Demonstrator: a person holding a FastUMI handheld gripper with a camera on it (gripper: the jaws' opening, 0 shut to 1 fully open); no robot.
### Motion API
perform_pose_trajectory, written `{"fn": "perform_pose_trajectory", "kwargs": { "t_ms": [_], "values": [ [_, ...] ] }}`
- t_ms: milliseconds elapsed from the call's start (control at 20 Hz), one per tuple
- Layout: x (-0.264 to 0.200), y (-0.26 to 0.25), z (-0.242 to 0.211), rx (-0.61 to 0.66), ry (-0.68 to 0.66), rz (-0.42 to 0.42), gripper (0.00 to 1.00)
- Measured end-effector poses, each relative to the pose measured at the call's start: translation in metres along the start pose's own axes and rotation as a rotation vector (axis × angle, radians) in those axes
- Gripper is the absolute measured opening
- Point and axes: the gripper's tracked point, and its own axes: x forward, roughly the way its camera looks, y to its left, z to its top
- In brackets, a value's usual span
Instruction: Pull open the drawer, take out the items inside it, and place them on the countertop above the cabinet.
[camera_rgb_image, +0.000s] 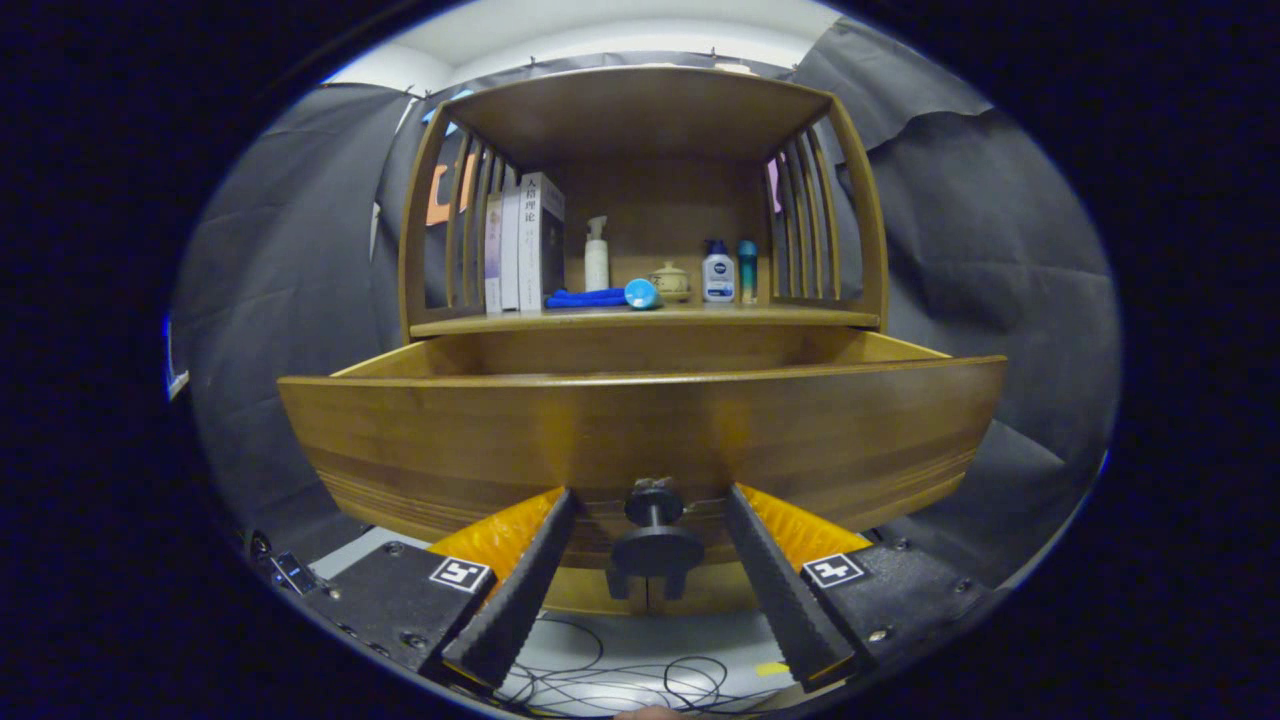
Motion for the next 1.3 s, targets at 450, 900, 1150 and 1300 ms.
{"fn": "perform_pose_trajectory", "kwargs": {
  "t_ms": [450,900,1150,1300],
  "values": [
    [0.040,0.001,0.017,-0.034,0.022,-0.012,0.99],
    [0.097,0.005,0.035,-0.026,0.070,-0.002,0.99],
    [0.123,0.003,0.043,-0.007,0.093,-0.006,0.99],
    [0.136,0.003,0.044,-0.018,0.102,-0.010,0.99]
  ]
}}
